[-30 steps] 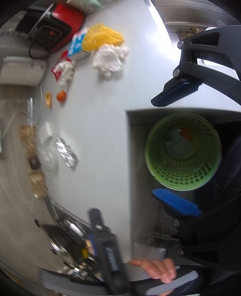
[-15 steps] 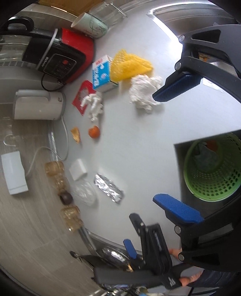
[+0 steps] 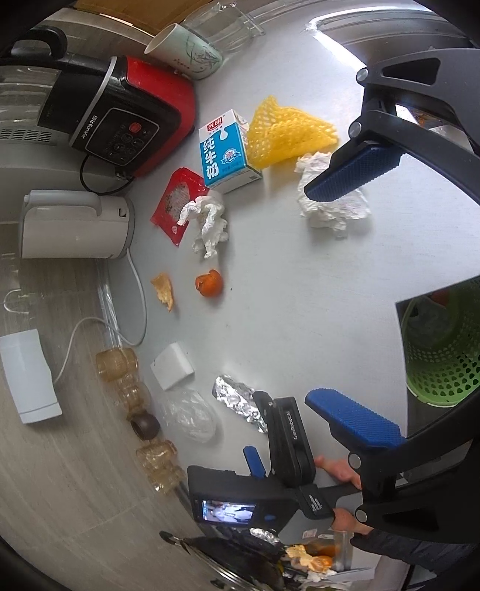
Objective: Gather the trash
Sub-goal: 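Grasp the silver foil blister pack with the left tool, then carry the foil pack toward the basket with the left tool while the right tool grasps the white tissue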
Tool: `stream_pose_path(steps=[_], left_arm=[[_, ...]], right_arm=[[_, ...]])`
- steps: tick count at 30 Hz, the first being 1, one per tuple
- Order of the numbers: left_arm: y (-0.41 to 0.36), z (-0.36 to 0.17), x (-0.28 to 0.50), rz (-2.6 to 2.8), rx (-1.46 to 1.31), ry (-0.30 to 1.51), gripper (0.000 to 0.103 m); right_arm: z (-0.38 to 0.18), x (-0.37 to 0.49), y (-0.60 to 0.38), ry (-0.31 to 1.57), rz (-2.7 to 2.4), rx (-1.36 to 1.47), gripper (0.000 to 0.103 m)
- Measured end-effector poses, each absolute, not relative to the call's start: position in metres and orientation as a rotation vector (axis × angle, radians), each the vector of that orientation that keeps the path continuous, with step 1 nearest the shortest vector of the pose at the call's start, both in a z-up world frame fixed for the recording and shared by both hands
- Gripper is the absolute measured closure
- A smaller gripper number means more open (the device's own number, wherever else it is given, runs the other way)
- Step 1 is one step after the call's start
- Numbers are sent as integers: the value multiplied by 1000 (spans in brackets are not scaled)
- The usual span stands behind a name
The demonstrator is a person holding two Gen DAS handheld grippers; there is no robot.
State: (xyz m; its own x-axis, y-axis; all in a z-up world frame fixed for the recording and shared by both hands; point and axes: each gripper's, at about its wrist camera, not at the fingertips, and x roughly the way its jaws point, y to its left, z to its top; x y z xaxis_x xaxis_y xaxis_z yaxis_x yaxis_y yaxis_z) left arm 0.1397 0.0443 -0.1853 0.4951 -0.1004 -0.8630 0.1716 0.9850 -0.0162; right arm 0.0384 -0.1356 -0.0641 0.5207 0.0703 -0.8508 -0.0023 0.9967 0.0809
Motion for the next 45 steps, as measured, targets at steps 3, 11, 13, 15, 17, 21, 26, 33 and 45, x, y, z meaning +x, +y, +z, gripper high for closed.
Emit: stream_pose_path(steps=[3, 11, 13, 15, 17, 21, 26, 33, 45], left_arm=[[44, -196, 152, -162, 72, 1059, 8], [39, -209, 167, -160, 77, 1085, 8], [38, -211, 170, -157, 82, 1090, 8], [38, -213, 172, -156, 84, 1095, 9], [38, -215, 173, -154, 84, 1101, 11], [38, -219, 177, -155, 86, 1115, 17], [36, -218, 177, -167, 95, 1109, 24], [30, -212, 172, -189, 111, 1095, 47], [29, -160, 120, -166, 57, 1035, 48]], right_arm=[[-68, 47, -136, 1034, 34, 75, 2], [-78, 61, -143, 1057, 23, 80, 2], [-80, 62, -145, 1062, 21, 85, 2], [-81, 62, -147, 1064, 20, 89, 2], [-81, 64, -149, 1066, 18, 92, 2], [-82, 64, -151, 1067, 17, 96, 2], [-82, 62, -152, 1069, 18, 99, 2], [-83, 60, -153, 1069, 17, 106, 2], [-76, 44, -162, 1051, 5, 106, 2]])
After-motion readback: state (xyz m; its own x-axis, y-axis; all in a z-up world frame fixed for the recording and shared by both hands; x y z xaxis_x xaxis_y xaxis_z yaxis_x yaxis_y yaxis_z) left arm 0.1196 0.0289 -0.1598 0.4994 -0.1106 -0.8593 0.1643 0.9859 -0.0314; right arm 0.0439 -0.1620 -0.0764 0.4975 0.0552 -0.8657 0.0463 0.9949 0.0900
